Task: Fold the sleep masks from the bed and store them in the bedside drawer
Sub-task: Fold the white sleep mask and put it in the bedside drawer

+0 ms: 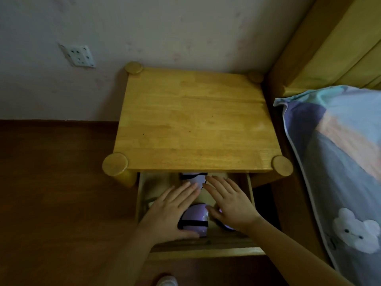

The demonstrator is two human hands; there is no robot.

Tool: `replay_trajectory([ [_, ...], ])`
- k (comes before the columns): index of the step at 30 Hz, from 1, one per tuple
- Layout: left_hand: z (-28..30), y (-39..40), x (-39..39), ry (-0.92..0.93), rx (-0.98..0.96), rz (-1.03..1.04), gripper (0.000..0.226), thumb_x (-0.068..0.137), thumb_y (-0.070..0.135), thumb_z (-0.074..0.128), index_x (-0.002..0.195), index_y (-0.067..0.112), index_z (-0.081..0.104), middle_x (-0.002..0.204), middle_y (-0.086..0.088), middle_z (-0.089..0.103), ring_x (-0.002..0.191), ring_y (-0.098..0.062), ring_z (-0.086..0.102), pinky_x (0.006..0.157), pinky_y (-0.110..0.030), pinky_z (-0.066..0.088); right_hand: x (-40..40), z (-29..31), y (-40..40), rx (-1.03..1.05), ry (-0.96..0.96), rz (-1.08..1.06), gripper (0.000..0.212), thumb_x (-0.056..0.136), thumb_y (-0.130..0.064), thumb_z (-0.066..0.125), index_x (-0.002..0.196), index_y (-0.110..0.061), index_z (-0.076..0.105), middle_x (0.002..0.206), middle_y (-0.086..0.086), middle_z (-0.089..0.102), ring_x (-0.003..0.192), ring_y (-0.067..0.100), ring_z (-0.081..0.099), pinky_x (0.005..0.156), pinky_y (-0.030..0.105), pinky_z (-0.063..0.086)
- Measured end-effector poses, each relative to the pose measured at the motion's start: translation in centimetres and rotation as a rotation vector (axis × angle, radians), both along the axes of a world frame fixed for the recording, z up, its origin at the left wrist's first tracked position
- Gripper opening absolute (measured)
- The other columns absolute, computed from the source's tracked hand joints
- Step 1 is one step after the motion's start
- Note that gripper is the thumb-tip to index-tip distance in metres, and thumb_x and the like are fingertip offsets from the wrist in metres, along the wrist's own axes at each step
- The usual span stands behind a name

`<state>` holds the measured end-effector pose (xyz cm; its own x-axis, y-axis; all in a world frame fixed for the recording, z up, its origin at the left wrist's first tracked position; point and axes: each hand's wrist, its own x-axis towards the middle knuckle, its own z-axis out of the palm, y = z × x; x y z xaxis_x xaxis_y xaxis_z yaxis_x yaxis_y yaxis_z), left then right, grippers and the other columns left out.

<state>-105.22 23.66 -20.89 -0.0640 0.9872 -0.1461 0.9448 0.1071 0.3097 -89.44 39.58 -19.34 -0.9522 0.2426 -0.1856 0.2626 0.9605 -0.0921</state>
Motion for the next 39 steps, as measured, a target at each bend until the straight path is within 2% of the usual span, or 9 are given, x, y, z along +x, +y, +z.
replay_trajectory([
  [3,0.3,-1.1,0.8,0.036,-0.070,-0.133,0.120,0.061,0.094,0.031,0.151,0.020,0.006,0.159,0.005,-0.001,0.145,-0.010,-0.006,0.113,-0.034,-0.004,1.9,0.7,-1.1,-0.085,-0.048,0.030,0.087,0.085,-0.071,0.035,0.149,-0.014,0.024,0.158,0.007,0.019,0.145,0.022,0.017,0.114,0.043,0.013],
  [6,0.4,-1.2,1.6,0.060,-0.195,-0.316,0.120,0.064,0.088,0.039,0.145,0.023,-0.020,0.150,0.007,-0.030,0.136,-0.009,-0.034,0.111,-0.037,-0.024,3.3,0.7,-2.4,-0.054,-0.108,0.118,0.103,0.077,-0.083,0.027,0.151,-0.013,0.014,0.159,0.006,0.013,0.146,0.022,0.009,0.113,0.044,0.007],
  [12,-0.7,-1.0,1.6,0.175,-0.065,-0.316,0.115,0.066,0.082,0.042,0.147,0.016,-0.005,0.154,0.000,-0.009,0.141,-0.015,-0.015,0.110,-0.037,-0.025,3.5,-0.6,-2.5,-0.031,-0.098,0.166,0.117,0.068,-0.087,0.035,0.151,-0.010,0.007,0.160,0.006,0.007,0.147,0.019,0.002,0.113,0.046,0.005],
  [15,-0.2,-0.2,0.7,0.229,-0.056,-0.279,0.116,0.065,0.084,0.039,0.147,0.017,-0.008,0.156,-0.001,-0.012,0.142,-0.017,-0.020,0.110,-0.038,-0.024,2.8,-0.2,-1.7,0.004,-0.079,0.145,0.117,0.068,-0.086,0.037,0.152,-0.010,0.004,0.161,0.005,0.002,0.148,0.019,0.001,0.114,0.048,0.004],
  [20,1.2,1.8,-1.3,0.307,-0.057,-0.201,0.125,0.059,0.086,0.044,0.150,0.011,0.002,0.159,-0.005,-0.006,0.146,-0.018,-0.010,0.116,-0.045,-0.001,1.3,0.7,0.2,0.055,-0.035,0.016,0.117,0.069,-0.085,0.039,0.152,-0.011,0.001,0.161,0.006,-0.002,0.148,0.021,-0.003,0.114,0.050,0.006],
  [26,1.7,2.9,-2.2,0.356,-0.029,-0.077,0.133,0.055,0.089,0.045,0.150,0.008,-0.001,0.159,-0.010,-0.006,0.146,-0.024,-0.006,0.116,-0.047,0.006,0.0,1.2,1.3,0.165,0.001,0.019,0.115,0.070,-0.086,0.037,0.151,-0.010,0.009,0.160,0.010,0.006,0.147,0.027,0.006,0.113,0.058,0.010],
  [29,1.9,3.1,-2.6,0.349,0.017,-0.046,0.129,0.056,0.084,0.053,0.150,0.010,0.006,0.159,-0.008,0.006,0.146,-0.022,0.007,0.115,-0.044,0.012,-0.5,1.0,1.8,0.187,0.013,-0.055,0.115,0.068,-0.087,0.035,0.152,-0.012,0.009,0.160,0.009,0.008,0.147,0.029,0.009,0.112,0.062,0.015],
  [33,2.0,3.5,-3.2,0.318,0.120,-0.056,0.119,0.056,0.076,0.065,0.148,0.013,0.025,0.154,-0.004,0.028,0.140,-0.018,0.029,0.113,-0.041,0.026,-0.9,0.2,2.0,0.270,0.082,-0.076,0.111,0.065,-0.082,0.050,0.148,-0.013,0.026,0.155,0.009,0.027,0.141,0.028,0.030,0.106,0.061,0.031],
  [39,1.5,4.5,-3.8,0.280,0.322,-0.058,0.095,0.049,0.049,0.086,0.132,0.015,0.055,0.136,-0.001,0.055,0.121,-0.017,0.055,0.090,-0.036,0.052,-2.1,-0.8,1.9,0.398,0.290,-0.122,0.089,0.062,-0.056,0.076,0.133,-0.015,0.041,0.137,0.006,0.055,0.122,0.027,0.055,0.092,0.059,0.047],
])
